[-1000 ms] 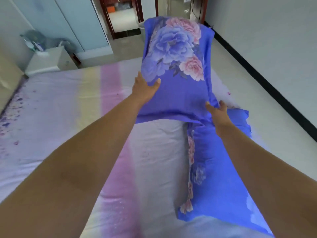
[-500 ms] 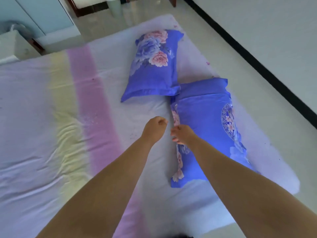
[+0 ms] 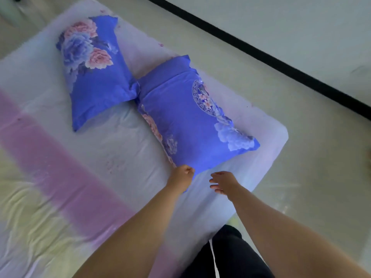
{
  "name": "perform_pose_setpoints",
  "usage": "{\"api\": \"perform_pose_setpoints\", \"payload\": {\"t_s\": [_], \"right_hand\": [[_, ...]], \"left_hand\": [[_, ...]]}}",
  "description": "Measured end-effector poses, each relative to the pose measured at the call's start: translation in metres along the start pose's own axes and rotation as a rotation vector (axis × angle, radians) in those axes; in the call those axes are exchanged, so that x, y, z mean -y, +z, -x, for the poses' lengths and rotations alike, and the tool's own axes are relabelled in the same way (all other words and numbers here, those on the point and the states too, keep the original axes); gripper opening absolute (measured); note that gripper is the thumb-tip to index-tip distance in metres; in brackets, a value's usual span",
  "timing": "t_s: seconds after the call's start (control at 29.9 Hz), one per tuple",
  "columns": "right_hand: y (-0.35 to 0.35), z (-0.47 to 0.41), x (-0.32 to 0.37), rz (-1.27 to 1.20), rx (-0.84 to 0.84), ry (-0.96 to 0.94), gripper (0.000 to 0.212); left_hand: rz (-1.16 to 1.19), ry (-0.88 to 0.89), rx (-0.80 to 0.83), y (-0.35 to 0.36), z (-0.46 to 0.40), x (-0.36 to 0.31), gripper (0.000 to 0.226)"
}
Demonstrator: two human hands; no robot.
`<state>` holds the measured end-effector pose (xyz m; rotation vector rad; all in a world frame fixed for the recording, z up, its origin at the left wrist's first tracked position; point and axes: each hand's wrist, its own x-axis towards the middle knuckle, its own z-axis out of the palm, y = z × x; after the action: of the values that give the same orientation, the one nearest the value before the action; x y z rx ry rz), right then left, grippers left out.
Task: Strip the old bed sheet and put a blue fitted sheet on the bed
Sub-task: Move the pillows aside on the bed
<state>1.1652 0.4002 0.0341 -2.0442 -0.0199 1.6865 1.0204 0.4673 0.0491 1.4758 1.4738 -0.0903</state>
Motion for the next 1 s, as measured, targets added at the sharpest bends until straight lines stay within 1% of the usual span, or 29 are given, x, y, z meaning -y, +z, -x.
{"api": "perform_pose_setpoints", "payload": {"t_s": [0.07, 0.13, 0.2, 0.33, 0.43, 0.57, 0.67, 0.7, 0.77, 0.87, 1.0], "right_hand": [[-0.022, -0.002, -0.009, -0.147, -0.05, -0.015, 0.013], [-0.045, -0.007, -0.013, -0.27, -0.149, -0.079, 0.014], [-0.07, -0.013, -0.013, -0.37, -0.212, -0.109, 0.015], [-0.133, -0.037, -0.011, -0.459, -0.21, -0.068, 0.017], [-0.185, -0.068, -0.01, -0.522, -0.181, -0.015, 0.018], [-0.262, -0.109, 0.001, -0.518, -0.144, 0.035, 0.014], [-0.323, -0.139, 0.014, -0.498, -0.159, 0.032, 0.013], [-0.342, -0.15, 0.019, -0.5, -0.172, 0.029, 0.013], [-0.376, -0.176, 0.027, -0.512, -0.191, 0.038, 0.015], [-0.412, -0.22, 0.039, -0.488, -0.2, 0.049, 0.014], [-0.428, -0.284, 0.047, -0.298, -0.192, 0.08, 0.015]], "left_hand": [[-0.021, 0.002, -0.013, 0.009, -0.001, -0.005, 0.024], [-0.021, -0.008, -0.041, 0.016, -0.007, -0.015, 0.021], [-0.072, -0.008, -0.064, 0.025, -0.018, -0.029, 0.024], [-0.141, 0.039, -0.08, 0.062, -0.04, -0.073, 0.022], [-0.189, 0.067, -0.051, 0.104, -0.065, -0.11, 0.02], [-0.243, 0.072, -0.012, 0.172, -0.1, -0.163, 0.028], [-0.289, 0.079, 0.012, 0.22, -0.123, -0.205, 0.033], [-0.323, 0.103, 0.012, 0.233, -0.131, -0.219, 0.034], [-0.406, 0.212, -0.009, 0.256, -0.151, -0.243, 0.037], [-0.632, 0.356, 0.048, 0.286, -0.182, -0.268, 0.051], [-0.981, 0.4, 0.189, 0.327, -0.229, -0.287, 0.07]]}}
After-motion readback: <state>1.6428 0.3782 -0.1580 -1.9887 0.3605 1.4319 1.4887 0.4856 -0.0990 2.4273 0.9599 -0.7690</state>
